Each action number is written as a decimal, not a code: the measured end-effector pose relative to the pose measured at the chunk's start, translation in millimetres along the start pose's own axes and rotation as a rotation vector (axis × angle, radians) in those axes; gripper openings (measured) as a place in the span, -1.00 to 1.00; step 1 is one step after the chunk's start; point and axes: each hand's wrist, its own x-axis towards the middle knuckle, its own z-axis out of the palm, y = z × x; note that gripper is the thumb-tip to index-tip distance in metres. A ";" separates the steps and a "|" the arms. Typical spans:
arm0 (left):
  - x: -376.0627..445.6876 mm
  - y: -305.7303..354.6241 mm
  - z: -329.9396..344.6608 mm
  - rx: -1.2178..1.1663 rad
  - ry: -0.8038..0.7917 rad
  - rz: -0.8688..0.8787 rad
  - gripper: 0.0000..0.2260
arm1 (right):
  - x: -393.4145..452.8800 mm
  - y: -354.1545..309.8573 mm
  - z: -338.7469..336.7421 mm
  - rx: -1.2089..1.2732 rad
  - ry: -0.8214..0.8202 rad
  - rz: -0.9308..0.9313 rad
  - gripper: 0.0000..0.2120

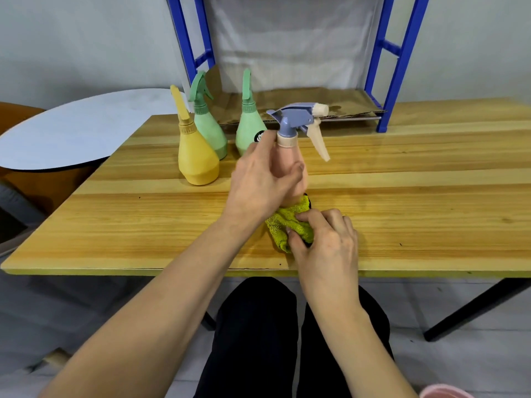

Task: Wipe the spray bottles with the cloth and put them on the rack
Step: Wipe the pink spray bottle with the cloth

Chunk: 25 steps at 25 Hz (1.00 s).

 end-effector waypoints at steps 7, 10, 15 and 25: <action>3.7 -14.2 -23.9 -0.120 0.056 -0.104 -0.62 | -2.1 0.9 2.0 0.028 0.028 0.001 -0.74; -12.8 -12.9 -19.7 -0.144 -0.011 -0.044 -0.63 | -0.8 0.0 4.0 0.022 0.026 0.008 -0.74; -1.2 -13.4 -13.9 -0.048 0.037 -0.069 -0.63 | 1.6 -2.5 0.2 0.020 0.001 0.013 -0.73; -20.7 -46.1 -48.6 -0.051 0.079 -0.170 -0.66 | 53.9 -9.7 -2.7 -0.036 -0.636 -0.087 -0.42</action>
